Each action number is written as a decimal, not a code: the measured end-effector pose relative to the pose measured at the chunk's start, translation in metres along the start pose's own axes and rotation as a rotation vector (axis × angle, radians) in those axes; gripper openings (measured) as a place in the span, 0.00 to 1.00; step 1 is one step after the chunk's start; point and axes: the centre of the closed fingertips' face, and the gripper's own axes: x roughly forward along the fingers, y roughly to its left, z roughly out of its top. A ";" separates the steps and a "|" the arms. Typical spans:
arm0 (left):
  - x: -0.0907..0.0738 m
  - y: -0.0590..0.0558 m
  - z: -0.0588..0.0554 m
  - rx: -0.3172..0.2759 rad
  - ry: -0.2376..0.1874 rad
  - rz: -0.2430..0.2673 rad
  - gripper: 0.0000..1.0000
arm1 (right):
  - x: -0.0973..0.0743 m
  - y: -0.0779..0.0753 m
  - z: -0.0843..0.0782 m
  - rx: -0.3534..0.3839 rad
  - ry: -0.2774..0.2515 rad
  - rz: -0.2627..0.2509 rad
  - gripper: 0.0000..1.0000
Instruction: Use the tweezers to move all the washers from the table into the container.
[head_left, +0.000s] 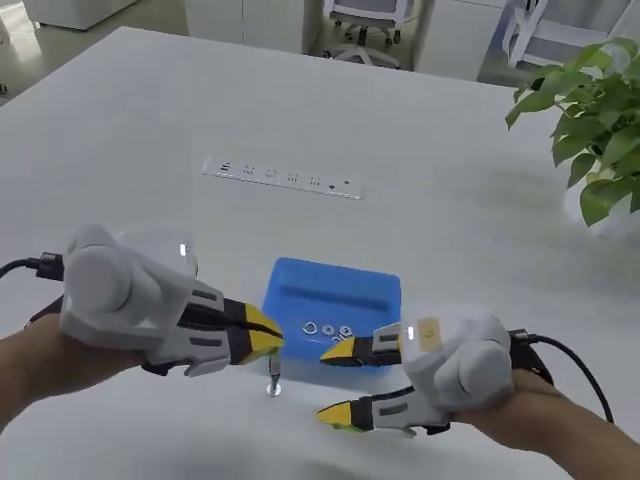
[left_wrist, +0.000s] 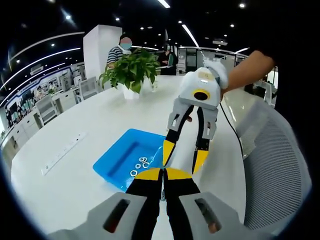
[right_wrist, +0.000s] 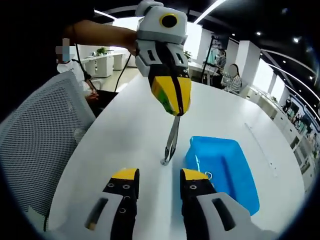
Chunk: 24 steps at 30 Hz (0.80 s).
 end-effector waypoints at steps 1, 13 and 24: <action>0.000 0.000 0.000 0.000 0.000 0.000 0.04 | 0.002 -0.001 0.000 -0.006 0.002 0.003 0.34; 0.001 -0.004 0.002 -0.005 -0.005 -0.031 0.05 | 0.025 -0.009 0.009 -0.067 0.018 0.037 0.28; 0.001 -0.006 0.005 0.025 0.012 -0.065 0.05 | 0.041 -0.013 0.016 -0.117 0.025 0.080 0.20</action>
